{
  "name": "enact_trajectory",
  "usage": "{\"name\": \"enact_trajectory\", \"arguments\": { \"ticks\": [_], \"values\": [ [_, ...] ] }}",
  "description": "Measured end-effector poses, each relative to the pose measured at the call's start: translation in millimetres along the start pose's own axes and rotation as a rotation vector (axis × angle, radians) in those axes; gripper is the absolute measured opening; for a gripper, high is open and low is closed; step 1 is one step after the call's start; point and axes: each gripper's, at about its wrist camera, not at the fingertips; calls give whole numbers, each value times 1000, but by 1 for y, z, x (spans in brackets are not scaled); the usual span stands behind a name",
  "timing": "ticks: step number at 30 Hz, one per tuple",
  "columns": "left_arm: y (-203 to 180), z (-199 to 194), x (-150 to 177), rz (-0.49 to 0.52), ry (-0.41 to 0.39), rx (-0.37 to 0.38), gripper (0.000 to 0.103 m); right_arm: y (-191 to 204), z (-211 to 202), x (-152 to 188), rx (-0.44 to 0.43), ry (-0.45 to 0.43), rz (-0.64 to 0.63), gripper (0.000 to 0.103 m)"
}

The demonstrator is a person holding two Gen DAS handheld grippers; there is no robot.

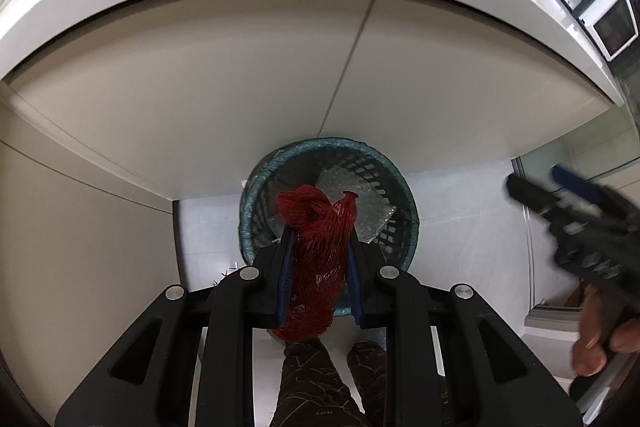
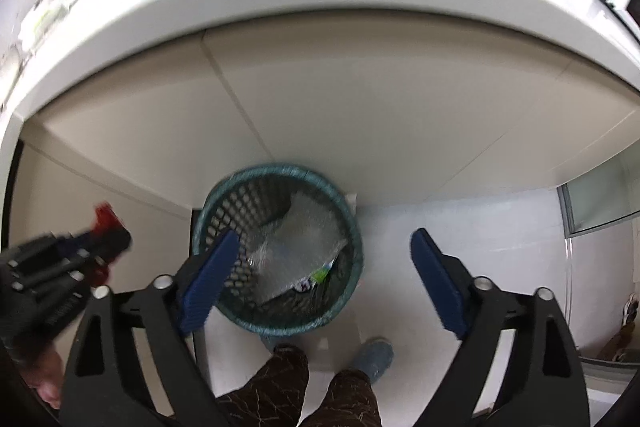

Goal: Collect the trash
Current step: 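Open the left gripper to drop the red mesh bag into the wastebasket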

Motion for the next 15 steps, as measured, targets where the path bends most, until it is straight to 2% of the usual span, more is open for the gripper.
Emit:
{"name": "enact_trajectory", "arguments": {
  "ticks": [3,11,14,15],
  "values": [
    [-5,7,0,10,12,3,23,-13,-11,-7,61,-38,20,92],
    [-22,17,-8,37,23,0,31,-40,-24,-20,55,-45,63,92],
    [-26,14,-9,42,18,-18,44,-43,-27,-23,69,-51,67,93],
    [-28,15,-9,41,17,-16,45,-46,-27,-23,74,-51,69,93]
  ]
}}
Point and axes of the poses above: each gripper's, at about its wrist camera, not at the fingertips, and z roughly the way its jaws point, y to its left, x to its underside, and after that the axes turned 14 degrees about x, right-handed
